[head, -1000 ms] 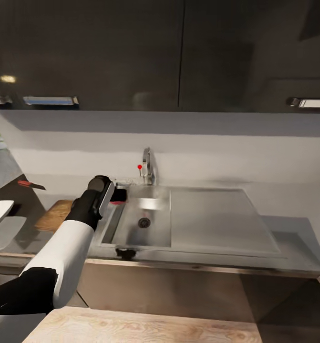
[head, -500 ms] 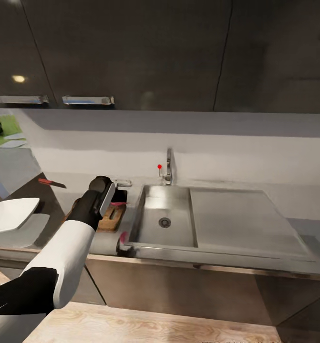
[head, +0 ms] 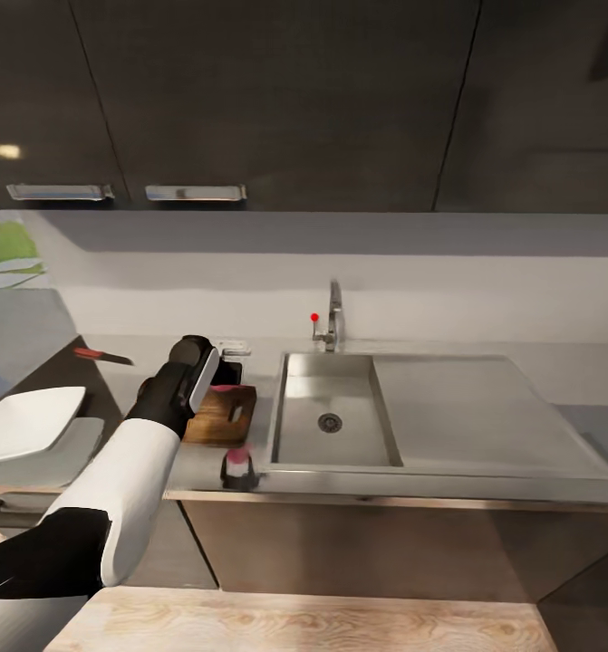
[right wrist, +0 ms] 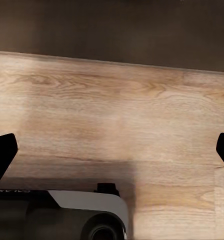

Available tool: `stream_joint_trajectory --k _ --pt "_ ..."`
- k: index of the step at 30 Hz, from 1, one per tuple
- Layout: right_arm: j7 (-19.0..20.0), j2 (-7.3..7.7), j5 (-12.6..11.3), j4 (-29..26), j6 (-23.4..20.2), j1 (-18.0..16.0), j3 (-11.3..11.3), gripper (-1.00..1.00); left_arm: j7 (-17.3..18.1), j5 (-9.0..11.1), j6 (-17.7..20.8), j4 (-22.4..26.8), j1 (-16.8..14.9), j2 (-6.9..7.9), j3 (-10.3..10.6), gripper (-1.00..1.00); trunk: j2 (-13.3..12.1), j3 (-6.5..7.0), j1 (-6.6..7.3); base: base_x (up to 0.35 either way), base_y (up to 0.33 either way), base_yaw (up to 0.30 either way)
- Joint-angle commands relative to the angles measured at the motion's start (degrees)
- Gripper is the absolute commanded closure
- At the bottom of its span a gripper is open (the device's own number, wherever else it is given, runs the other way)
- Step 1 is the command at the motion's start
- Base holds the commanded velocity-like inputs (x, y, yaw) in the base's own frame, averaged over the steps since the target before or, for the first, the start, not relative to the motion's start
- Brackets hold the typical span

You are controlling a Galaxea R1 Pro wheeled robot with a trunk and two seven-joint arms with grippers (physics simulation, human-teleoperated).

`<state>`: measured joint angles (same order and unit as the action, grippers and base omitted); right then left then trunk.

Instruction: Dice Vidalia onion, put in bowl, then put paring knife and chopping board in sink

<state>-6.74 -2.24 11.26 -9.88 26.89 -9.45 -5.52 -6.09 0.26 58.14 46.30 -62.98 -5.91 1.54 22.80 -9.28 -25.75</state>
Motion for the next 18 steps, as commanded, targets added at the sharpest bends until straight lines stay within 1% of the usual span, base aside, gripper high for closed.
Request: stream_joint_trajectory --k 1,5,12,18 --pt "-0.2 -0.04 0.61 0.04 0.18 -0.04 -0.46 -1.0 -0.33 0.03 0.22 0.0 -0.04 0.02 0.13 1.0 0.11 -0.12 -0.03 0.0 0.301 -0.003" --pt "-0.2 -0.04 0.61 0.04 0.23 -0.04 -0.46 -1.0 -0.33 0.08 0.22 -0.67 -0.04 0.02 0.13 1.0 0.11 -0.12 -0.03 -0.038 0.268 -0.001" --pt "-0.2 -0.04 0.61 0.04 0.27 -0.04 -0.46 -1.0 -0.33 0.01 0.19 -1.72 -0.04 0.02 0.13 1.0 0.11 -0.12 -0.03 -0.184 0.166 0.0" --pt "-0.2 -0.04 0.61 0.04 0.27 -0.04 -0.46 -1.0 -0.33 0.0 0.14 -1.97 -0.04 0.06 0.13 1.0 0.11 -0.12 -0.03 -0.062 0.138 0.0"
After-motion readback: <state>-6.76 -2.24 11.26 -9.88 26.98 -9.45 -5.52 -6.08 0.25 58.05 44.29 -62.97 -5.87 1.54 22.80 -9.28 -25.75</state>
